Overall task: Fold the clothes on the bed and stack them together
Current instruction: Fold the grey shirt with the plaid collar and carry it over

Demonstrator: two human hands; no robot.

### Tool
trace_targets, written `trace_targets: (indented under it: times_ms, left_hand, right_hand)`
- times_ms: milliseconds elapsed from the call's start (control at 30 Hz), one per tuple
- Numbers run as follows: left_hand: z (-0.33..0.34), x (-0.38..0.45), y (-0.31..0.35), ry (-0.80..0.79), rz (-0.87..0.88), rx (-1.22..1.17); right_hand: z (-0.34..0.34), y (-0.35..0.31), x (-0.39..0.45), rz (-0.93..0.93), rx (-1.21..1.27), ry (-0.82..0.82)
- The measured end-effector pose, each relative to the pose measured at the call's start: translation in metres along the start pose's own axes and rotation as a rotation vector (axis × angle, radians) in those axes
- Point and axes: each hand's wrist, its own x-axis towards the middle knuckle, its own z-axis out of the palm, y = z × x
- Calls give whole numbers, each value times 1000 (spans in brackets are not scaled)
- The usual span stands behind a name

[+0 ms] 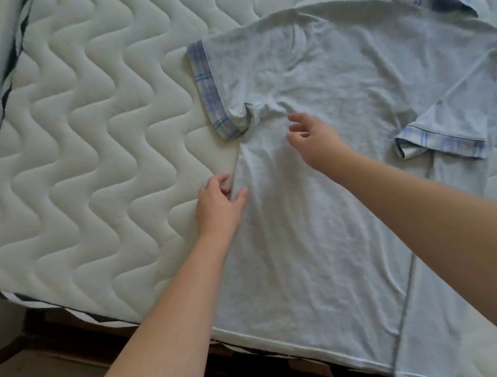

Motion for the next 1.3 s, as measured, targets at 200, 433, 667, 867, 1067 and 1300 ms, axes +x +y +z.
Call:
trace_targets:
  times_ms: [200, 433, 667, 867, 1067, 1300]
  left_hand:
    - [-5, 41, 16, -120, -13, -19]
    - [-5, 55, 21, -211, -24, 54]
    - [3, 51, 24, -234, -12, 43]
    - [2, 48, 32, -200, 25, 110]
    - [11, 16, 55, -118, 199, 199]
    - [47, -29, 95, -134, 395, 280]
  right_hand:
    - [11, -54, 54, -98, -138, 77]
    - [59, -97, 92, -197, -587, 24]
    - [85, -97, 104, -275, -811, 246]
    - [41, -102, 110, -122, -164, 167]
    - [-15, -75, 72, -119, 452, 219]
    - [-83, -31, 36, -56, 841, 308]
